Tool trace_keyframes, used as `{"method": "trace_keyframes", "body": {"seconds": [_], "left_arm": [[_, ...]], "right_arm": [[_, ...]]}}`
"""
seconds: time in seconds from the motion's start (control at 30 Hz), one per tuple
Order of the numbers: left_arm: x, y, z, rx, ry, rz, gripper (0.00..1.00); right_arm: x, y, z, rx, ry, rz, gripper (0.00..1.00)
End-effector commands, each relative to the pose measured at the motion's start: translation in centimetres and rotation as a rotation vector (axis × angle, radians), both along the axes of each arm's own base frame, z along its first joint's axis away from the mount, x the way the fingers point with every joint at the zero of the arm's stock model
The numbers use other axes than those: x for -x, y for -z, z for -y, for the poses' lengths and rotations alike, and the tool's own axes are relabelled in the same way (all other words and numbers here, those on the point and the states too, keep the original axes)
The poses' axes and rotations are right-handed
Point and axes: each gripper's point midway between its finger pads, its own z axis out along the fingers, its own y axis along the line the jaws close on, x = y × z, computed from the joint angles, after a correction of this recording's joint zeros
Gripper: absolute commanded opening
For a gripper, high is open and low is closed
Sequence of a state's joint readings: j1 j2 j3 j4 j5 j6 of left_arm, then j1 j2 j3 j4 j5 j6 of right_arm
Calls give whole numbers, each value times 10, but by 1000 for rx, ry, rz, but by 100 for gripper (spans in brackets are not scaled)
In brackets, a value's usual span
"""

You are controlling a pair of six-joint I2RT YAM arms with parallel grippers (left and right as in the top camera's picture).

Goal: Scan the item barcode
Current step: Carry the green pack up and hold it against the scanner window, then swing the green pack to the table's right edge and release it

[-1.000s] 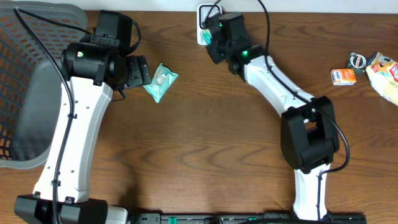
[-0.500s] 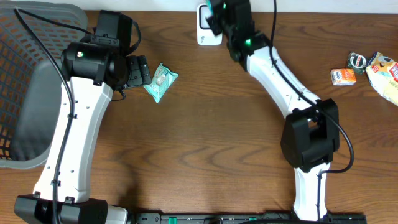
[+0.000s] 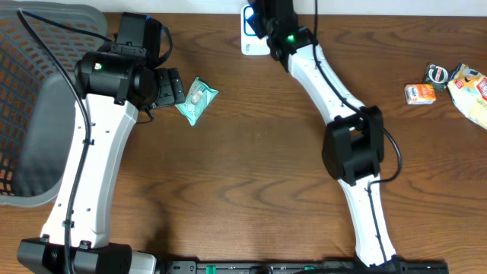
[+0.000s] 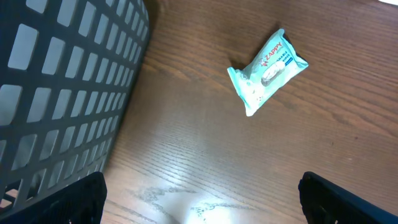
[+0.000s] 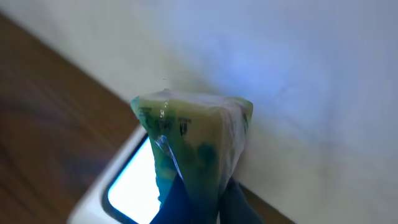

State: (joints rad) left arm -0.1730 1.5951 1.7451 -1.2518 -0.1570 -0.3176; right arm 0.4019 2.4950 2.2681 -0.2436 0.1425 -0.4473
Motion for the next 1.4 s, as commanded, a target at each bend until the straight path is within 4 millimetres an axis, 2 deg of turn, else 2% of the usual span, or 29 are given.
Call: {"method": "trace_keyframes", "body": {"seconds": [0.0,0.1,0.47,0.83,0.93,1.1,1.23,1.37], "left_arm": [[1,0,-3,-8,-14,0,98],[1,0,-3,-8,-14,0,98],[1,0,-3,-8,-14,0,98],[1,0,-3,-8,-14,0,98],[1,0,-3,-8,-14,0,98],[1,0,-3,-8,-14,0,98],[1,0,-3,-8,-14,0,98],[1,0,-3,-8,-14,0,98]], "right_arm": [[-7,-16,11,163,-6,73,1],[-5,-7,13,238,-27,63,1],[-1,3,15,271,-40,22,1],[-1,9,26,274,-26,-3,1],[-4,8,32,218,15,-12,1],[-15,6,65,35,180,-34,1],[-23,2,118,-95,372,-48,1],[-21,-2,179,-195,523,-93,1]]}}
